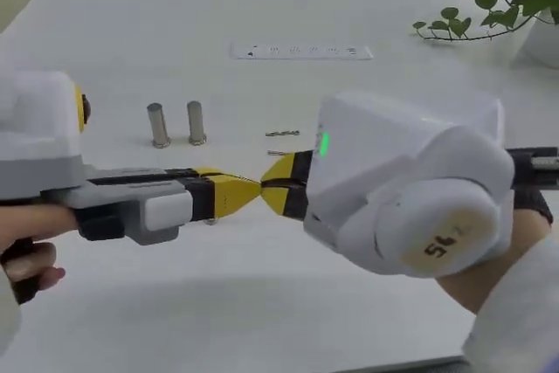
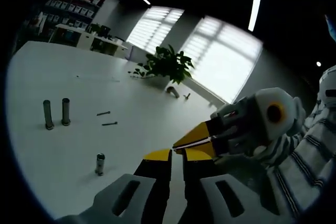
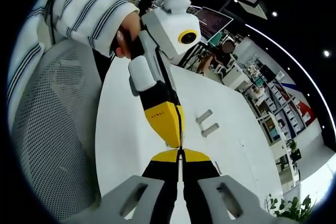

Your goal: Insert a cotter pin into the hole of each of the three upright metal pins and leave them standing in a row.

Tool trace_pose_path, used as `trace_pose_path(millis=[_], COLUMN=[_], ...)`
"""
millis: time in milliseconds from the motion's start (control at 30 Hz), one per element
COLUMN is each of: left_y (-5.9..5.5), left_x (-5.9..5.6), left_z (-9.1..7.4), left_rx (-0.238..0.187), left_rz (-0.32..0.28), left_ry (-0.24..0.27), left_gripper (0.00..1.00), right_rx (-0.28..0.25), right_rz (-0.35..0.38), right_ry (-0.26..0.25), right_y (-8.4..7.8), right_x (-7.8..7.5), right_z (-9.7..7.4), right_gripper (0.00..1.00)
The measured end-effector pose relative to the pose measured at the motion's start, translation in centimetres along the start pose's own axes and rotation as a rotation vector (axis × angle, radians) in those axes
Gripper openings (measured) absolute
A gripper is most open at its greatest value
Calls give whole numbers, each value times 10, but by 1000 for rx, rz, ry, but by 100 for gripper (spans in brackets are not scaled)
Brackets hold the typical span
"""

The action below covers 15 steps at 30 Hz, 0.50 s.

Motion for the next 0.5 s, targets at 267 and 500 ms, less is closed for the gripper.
trace_pose_path(millis=[267,500], left_y=[2,1], left_x=[-6,-9], left_z=[3,4], left_rx=[6,18], left_rz=[-4,-23], left_ry=[-12,-30], left_gripper=[0,0], right_rx=[1,-5], right_rz=[1,11], right_ry=[-8,-23], right_y=[0,-1], right_x=[5,8], right_z=[-7,-10], right_gripper=[0,0])
Point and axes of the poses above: the centre of the closed fingertips' face, and the gripper's own axes: z roughly forward along the fingers, x roughly to its left, y roughly out of its top, the point moved 4 cm from there along -z, roughly backward along the fingers, and after that the axes turned 4 degrees about x, right-handed, at the moved point
